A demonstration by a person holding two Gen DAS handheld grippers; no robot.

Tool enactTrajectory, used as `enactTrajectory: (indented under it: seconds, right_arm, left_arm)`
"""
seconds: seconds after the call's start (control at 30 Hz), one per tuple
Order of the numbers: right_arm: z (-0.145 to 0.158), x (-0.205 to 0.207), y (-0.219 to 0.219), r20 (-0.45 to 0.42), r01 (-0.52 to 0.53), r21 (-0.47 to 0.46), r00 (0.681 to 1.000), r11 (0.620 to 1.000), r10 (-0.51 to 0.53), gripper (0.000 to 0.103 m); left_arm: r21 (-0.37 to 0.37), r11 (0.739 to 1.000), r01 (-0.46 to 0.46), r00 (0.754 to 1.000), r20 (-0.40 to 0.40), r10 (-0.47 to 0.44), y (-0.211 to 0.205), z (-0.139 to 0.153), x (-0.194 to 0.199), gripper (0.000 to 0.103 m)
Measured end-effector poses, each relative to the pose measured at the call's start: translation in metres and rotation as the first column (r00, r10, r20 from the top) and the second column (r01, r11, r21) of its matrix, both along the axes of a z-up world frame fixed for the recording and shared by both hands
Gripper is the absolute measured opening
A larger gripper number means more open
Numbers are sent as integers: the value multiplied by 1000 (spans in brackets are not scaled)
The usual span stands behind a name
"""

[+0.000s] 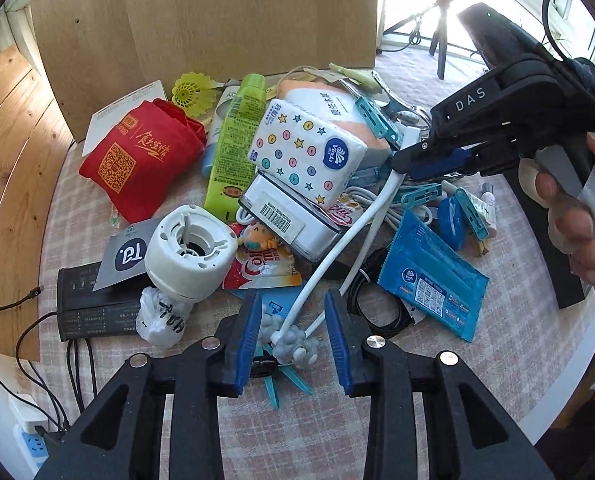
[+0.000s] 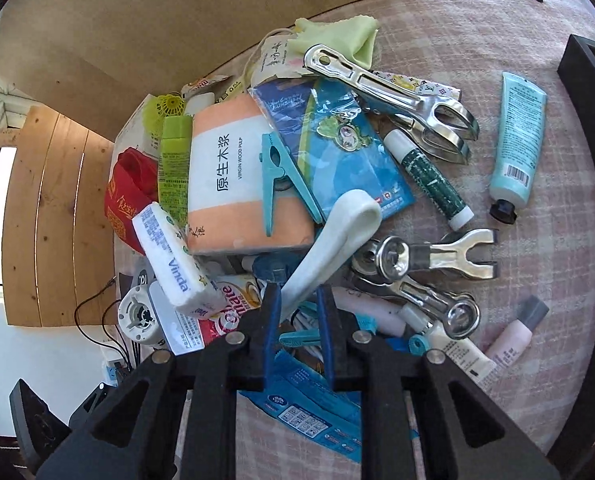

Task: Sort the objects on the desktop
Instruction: 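Grasp the white cable with beaded end using the right gripper, then carry the white cable into the black tray and open the right gripper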

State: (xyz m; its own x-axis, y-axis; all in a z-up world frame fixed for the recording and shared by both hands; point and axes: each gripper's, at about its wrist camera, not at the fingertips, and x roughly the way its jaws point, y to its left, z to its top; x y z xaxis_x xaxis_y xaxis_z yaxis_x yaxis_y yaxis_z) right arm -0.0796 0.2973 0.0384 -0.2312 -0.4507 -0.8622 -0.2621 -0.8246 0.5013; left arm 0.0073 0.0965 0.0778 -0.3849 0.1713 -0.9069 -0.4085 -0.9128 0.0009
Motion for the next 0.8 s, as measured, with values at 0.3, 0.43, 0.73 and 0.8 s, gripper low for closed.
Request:
enactTrajectory:
  seconds: [0.3, 0.43, 0.73, 0.8]
  right_arm:
    - [-8, -2, -15, -28, 35, -3, 999, 999, -35, 26]
    - [13, 10, -14, -115, 30, 4, 993, 1000, -29, 23]
    - [71, 36, 32, -219, 61, -44, 973, 997, -69, 18]
    - [80, 38, 52, -222, 89, -66, 970, 994, -102, 17]
  left_arm:
    - [-15, 1000, 8, 999, 50, -7, 8, -21, -13, 11]
    - [43, 999, 28, 998, 58, -31, 9, -13, -3, 9]
    - [118, 987, 105, 994, -24, -103, 49, 35, 23, 5]
    - [121, 984, 127, 991, -52, -122, 64, 43, 23, 5]
